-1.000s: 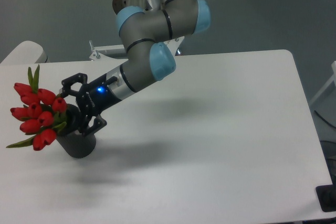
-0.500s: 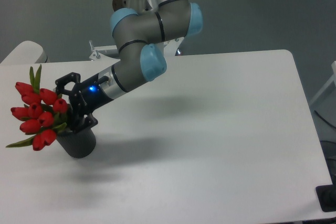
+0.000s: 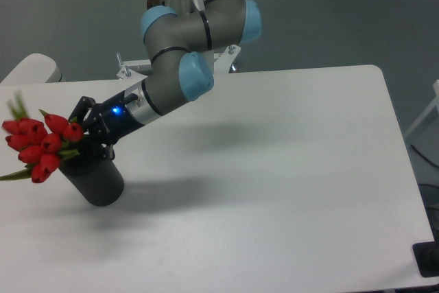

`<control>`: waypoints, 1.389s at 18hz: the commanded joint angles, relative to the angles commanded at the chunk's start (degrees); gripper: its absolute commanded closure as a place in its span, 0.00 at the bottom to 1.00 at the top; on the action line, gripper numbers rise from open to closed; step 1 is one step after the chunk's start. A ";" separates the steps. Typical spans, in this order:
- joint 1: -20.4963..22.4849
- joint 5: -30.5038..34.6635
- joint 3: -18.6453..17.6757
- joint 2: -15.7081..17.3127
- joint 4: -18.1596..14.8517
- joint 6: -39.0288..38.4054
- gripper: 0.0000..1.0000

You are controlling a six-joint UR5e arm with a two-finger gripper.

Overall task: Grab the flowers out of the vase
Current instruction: 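Lift the gripped tulips straight up out of the black vase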

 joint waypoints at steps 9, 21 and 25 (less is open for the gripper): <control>2.54 -6.32 -0.35 4.30 0.00 -3.51 0.90; 6.41 -15.55 0.35 7.12 0.00 -6.59 0.89; 8.96 -17.93 1.49 7.65 0.00 -9.75 0.89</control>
